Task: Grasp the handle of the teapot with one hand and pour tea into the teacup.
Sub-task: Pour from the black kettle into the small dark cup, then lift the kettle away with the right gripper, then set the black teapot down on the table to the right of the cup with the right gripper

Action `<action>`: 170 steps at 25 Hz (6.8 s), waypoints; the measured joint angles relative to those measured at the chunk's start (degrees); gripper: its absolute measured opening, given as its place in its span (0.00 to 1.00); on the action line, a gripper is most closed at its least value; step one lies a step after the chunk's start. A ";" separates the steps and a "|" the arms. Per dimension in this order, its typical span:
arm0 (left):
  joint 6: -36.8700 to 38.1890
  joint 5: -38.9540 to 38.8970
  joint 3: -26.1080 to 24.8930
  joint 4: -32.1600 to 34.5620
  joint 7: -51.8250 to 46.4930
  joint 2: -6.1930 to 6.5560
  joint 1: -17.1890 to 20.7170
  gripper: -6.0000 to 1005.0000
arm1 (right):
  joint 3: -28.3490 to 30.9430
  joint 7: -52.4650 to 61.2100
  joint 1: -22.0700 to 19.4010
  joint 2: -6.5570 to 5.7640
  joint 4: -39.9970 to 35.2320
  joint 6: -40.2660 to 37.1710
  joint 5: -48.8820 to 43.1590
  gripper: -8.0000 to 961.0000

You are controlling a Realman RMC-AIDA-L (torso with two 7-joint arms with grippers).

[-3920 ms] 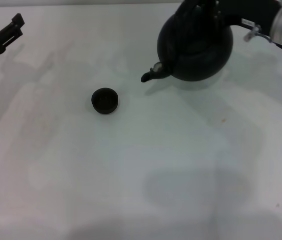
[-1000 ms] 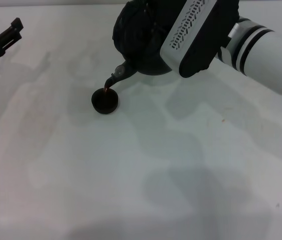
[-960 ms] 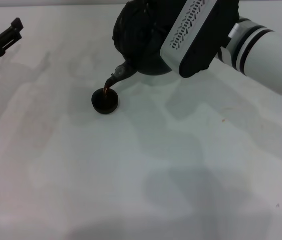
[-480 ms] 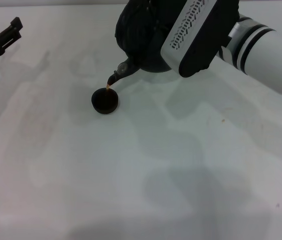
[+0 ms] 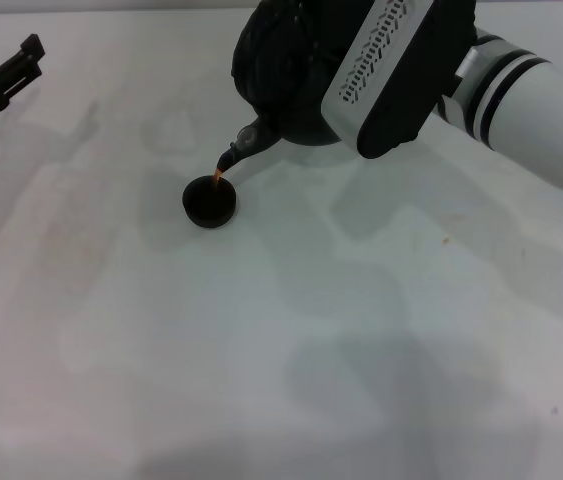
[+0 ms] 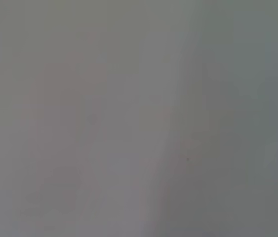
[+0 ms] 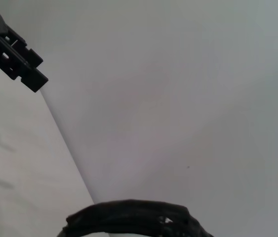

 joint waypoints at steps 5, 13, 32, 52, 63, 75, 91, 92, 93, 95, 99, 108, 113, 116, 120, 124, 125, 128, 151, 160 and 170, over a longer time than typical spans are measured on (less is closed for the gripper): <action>0.72 0.01 0.04 0.00 0.00 -0.07 -0.25 0.89 | -0.01 -0.01 0.00 0.00 0.12 0.00 -0.01 0.13; 1.12 0.01 0.10 0.00 0.00 -0.09 -0.47 0.89 | 0.01 -0.01 -0.06 0.00 0.16 0.00 -0.01 0.12; 1.19 0.01 0.06 -0.74 0.00 -0.09 -0.63 0.89 | -0.10 -0.11 -0.27 -0.09 0.16 0.06 -1.33 0.12; 1.17 0.01 0.13 -1.41 0.00 -0.09 -1.13 0.89 | 8.37 6.44 -0.39 -0.11 1.78 10.32 8.86 0.12; 2.10 0.01 0.00 -1.50 0.17 0.02 -1.23 0.89 | 24.24 6.08 -4.44 -0.18 5.84 31.35 12.01 0.12; 4.89 0.31 0.22 -1.21 0.95 0.20 -2.74 0.89 | 32.26 2.23 -9.59 -0.49 7.01 41.46 11.50 0.12; 6.21 0.46 0.27 -1.36 2.38 0.27 -4.35 0.89 | 50.15 -6.15 -14.14 -0.42 15.05 65.73 11.40 0.12; 6.37 0.46 0.27 -1.37 2.42 0.25 -4.52 0.89 | 50.14 -6.71 -14.04 -0.40 15.46 65.87 11.38 0.12; 6.41 0.46 0.27 -1.38 2.43 0.24 -4.56 0.89 | 50.04 -7.41 -13.87 -0.38 15.84 65.92 11.34 0.12; 6.45 0.46 0.30 -1.39 2.44 0.20 -4.66 0.89 | 49.79 -8.81 -13.60 -0.29 16.67 65.92 11.27 0.12; 6.44 0.46 0.35 -1.41 2.45 0.11 -4.70 0.89 | 49.60 -10.39 -12.50 -0.21 18.59 65.76 11.20 0.12; 6.18 0.44 0.36 -1.41 2.46 0.00 -4.40 0.89 | 49.62 -12.68 -10.28 -0.27 21.75 64.91 11.15 0.12; 6.14 0.44 0.36 -1.41 2.46 0.00 -4.35 0.89 | 49.67 -14.64 -9.62 -0.24 23.18 64.19 11.15 0.12; 6.21 0.44 0.36 -1.46 2.46 0.00 -4.39 0.89 | 49.37 -15.86 -9.57 -0.18 23.48 63.30 11.15 0.12; 6.23 0.44 0.35 -1.49 2.46 0.00 -4.52 0.89 | 49.17 -16.47 -9.57 -0.17 23.83 62.62 11.16 0.12; 6.23 0.44 0.35 -1.50 2.46 0.00 -4.58 0.89 | 49.15 -16.58 -9.58 -0.20 23.88 61.88 11.15 0.12; 6.22 0.44 0.35 -1.54 2.46 -0.05 -4.65 0.89 | 49.14 -16.58 -9.58 -0.23 23.91 61.79 11.16 0.12; 6.19 0.44 0.35 -1.59 2.46 -0.09 -4.69 0.89 | 49.13 -16.61 -9.58 -0.27 23.96 61.38 11.04 0.12; 5.91 0.44 0.45 -1.58 2.33 -0.09 -4.78 0.89 | 49.48 -17.57 -8.96 -0.18 26.26 59.83 11.23 0.35; 5.92 0.44 0.44 -1.58 2.37 -0.09 -4.78 0.89 | 49.49 -15.25 -8.96 -0.39 26.26 60.17 11.78 0.58; 6.14 0.44 0.44 -1.58 2.38 -0.09 -4.82 0.89 | 49.57 -13.80 -9.52 -0.55 25.76 60.51 11.86 0.71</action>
